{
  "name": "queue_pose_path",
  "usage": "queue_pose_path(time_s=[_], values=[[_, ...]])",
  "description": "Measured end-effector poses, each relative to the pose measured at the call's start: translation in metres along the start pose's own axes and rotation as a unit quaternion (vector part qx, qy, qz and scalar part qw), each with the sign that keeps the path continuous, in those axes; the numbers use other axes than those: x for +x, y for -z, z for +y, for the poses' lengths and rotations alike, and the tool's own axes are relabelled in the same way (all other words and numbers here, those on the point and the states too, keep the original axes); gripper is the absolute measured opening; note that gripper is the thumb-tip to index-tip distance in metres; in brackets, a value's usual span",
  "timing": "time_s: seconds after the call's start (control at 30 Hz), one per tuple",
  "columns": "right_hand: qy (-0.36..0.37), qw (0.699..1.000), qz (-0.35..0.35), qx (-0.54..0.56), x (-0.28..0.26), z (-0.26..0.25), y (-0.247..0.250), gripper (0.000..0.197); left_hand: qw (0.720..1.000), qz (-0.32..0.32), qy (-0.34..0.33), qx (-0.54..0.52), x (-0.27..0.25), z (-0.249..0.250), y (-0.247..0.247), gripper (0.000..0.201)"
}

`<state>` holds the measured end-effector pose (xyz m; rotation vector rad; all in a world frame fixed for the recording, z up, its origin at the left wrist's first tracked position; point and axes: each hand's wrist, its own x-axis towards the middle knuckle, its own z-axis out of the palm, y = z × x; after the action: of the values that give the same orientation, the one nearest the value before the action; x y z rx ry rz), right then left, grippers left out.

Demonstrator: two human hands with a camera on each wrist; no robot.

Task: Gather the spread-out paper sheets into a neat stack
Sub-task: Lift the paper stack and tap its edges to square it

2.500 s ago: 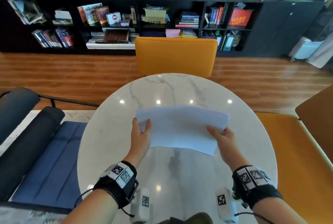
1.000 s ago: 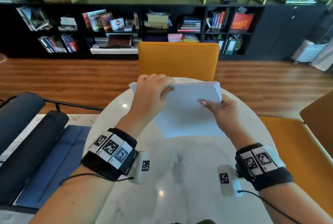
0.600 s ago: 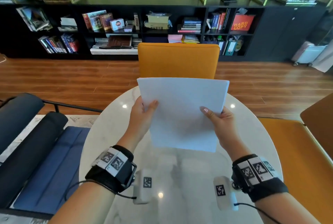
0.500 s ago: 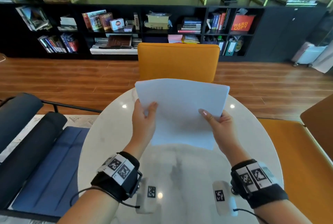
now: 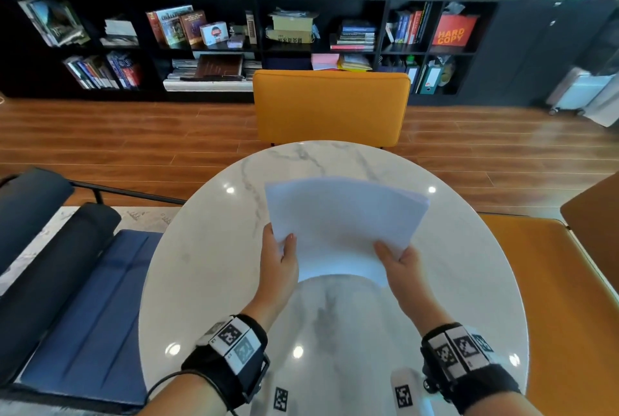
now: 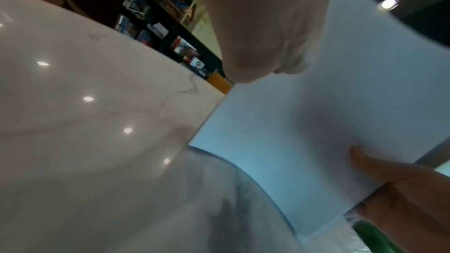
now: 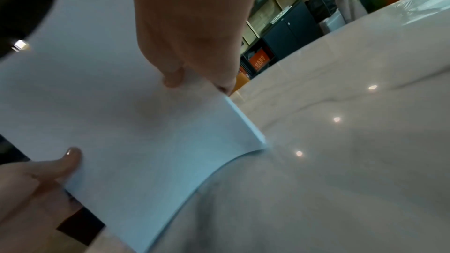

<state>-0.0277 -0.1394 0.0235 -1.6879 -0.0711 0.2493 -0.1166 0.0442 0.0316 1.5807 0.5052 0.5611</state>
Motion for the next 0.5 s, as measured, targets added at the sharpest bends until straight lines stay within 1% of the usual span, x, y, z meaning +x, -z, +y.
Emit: queue_pose_path(time_s=[0.03,0.1,0.17,0.27,0.37,0.43,0.5], values=[[-0.025,1.0,-0.015,-0.004,-0.002,0.004,-0.001,0.013,1.0,-0.02,0.016,0.009,-0.002,-0.006,0.001,0.033],[-0.068,0.997,-0.035,-0.018,-0.004,0.012,-0.004,0.017,0.997,-0.046,0.043,0.046,-0.004,-0.017,0.002,0.029],[-0.077,0.996,-0.031,-0.024,-0.004,0.014,-0.003,0.02,0.995,-0.033,0.057,0.074,-0.004,-0.022,0.004,0.023],[-0.07,0.997,-0.029,-0.022,-0.003,0.014,-0.001,0.017,0.994,-0.001,0.04,0.101,-0.004,-0.022,0.007,0.021],[-0.077,0.994,-0.047,-0.054,-0.004,0.02,0.001,0.016,0.991,0.021,0.031,0.13,-0.001,-0.026,0.011,0.022],[-0.071,0.993,-0.056,-0.071,-0.004,0.023,0.004,0.014,0.987,0.027,0.018,0.158,0.003,-0.02,0.014,0.021],[-0.072,0.993,-0.064,-0.074,-0.003,0.019,0.009,0.014,0.983,0.021,-0.002,0.185,0.009,-0.007,0.016,0.023]])
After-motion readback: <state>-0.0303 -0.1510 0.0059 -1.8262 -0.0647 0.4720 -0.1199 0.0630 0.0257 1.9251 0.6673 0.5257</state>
